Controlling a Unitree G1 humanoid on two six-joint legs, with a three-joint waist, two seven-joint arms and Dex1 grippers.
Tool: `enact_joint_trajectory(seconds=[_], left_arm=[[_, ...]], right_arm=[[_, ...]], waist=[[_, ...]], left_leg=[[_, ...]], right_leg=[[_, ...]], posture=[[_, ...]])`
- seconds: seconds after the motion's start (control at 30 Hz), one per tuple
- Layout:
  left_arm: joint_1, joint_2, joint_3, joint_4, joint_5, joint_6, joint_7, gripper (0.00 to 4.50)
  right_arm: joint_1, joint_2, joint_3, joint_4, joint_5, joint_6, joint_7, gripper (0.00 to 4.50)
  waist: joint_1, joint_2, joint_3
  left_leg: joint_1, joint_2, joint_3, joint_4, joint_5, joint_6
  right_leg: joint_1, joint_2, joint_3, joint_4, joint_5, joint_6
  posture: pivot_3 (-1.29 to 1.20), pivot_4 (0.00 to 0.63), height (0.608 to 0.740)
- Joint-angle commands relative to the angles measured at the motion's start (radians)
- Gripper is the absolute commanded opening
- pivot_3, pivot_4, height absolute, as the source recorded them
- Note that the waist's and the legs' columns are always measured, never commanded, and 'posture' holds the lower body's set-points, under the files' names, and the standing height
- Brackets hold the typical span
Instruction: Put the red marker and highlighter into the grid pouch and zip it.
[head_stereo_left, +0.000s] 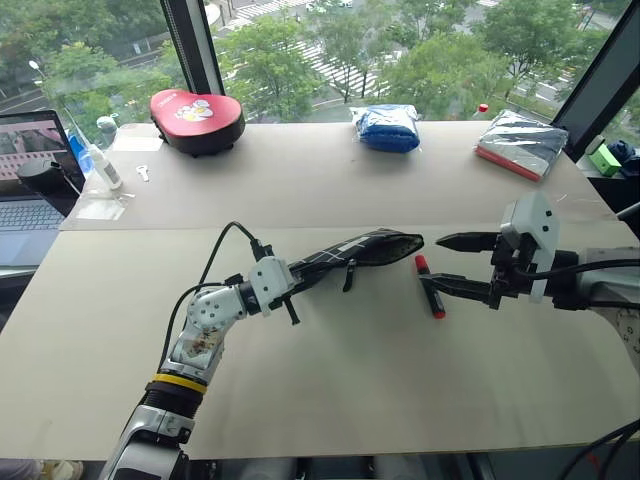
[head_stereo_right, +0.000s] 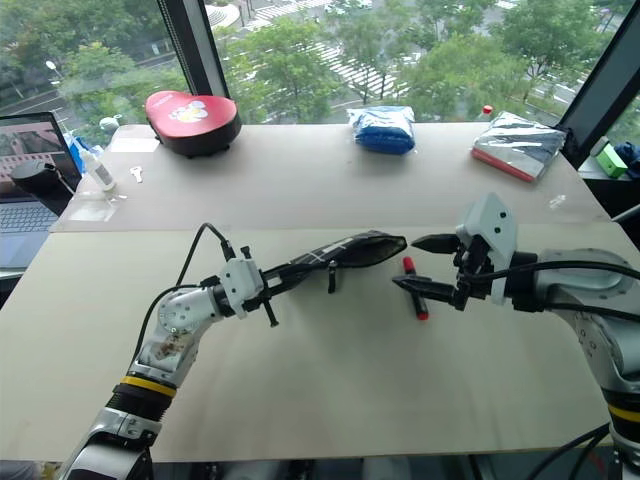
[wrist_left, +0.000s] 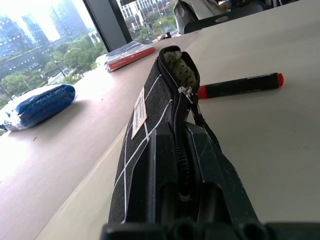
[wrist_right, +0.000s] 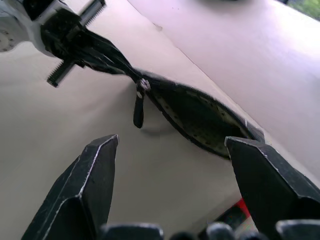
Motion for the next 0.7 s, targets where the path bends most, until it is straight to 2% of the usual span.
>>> enact_joint_trajectory(seconds=[0.03, 0.17, 0.33, 0.7], left_arm=[[-0.006, -0.002, 0.004, -0.019, -0.001, -0.002, 0.004, 0.0], [-0.015, -0.004, 0.002, -0.011, -0.002, -0.004, -0.001, 0.0], [-0.025, -0.009, -0.001, -0.002, -0.001, -0.007, -0.004, 0.0], [-0.014, -0.016, -0.005, -0.014, -0.001, -0.005, 0.001, 0.0]], right_arm=[[-0.009, 0.047, 0.012, -0.029, -0.066, 0.123, -0.192, 3.79], [-0.035, 0.146, 0.035, -0.016, -0.078, 0.315, -0.352, 3.79], [-0.05, 0.243, 0.024, -0.003, -0.092, 0.455, -0.459, 3.79], [-0.033, 0.288, 0.138, 0.043, -0.206, 0.437, -0.52, 3.79]], waist=[[0.002, 0.0, 0.0], [0.004, 0.0, 0.0], [0.005, 0.0, 0.0], [0.0, 0.0, 0.0]], left_leg=[[0.0, 0.0, 0.0, 0.0, 0.0, 0.0], [-0.001, -0.001, 0.0, 0.0, 0.002, -0.003], [-0.001, -0.001, 0.0, 0.0, 0.002, -0.003], [-0.001, -0.001, 0.0, 0.0, 0.002, -0.003]], right_leg=[[0.0, 0.0, 0.0, 0.0, 0.0, 0.0], [-0.001, -0.001, 0.0, 0.001, 0.0, 0.0], [-0.001, -0.001, 0.0, 0.0, 0.0, 0.0], [-0.001, 0.001, -0.001, 0.001, 0.0, 0.0]], posture=[[0.0, 0.15, 0.74], [0.0, 0.15, 0.74], [0.0, 0.15, 0.74], [0.0, 0.15, 0.74]])
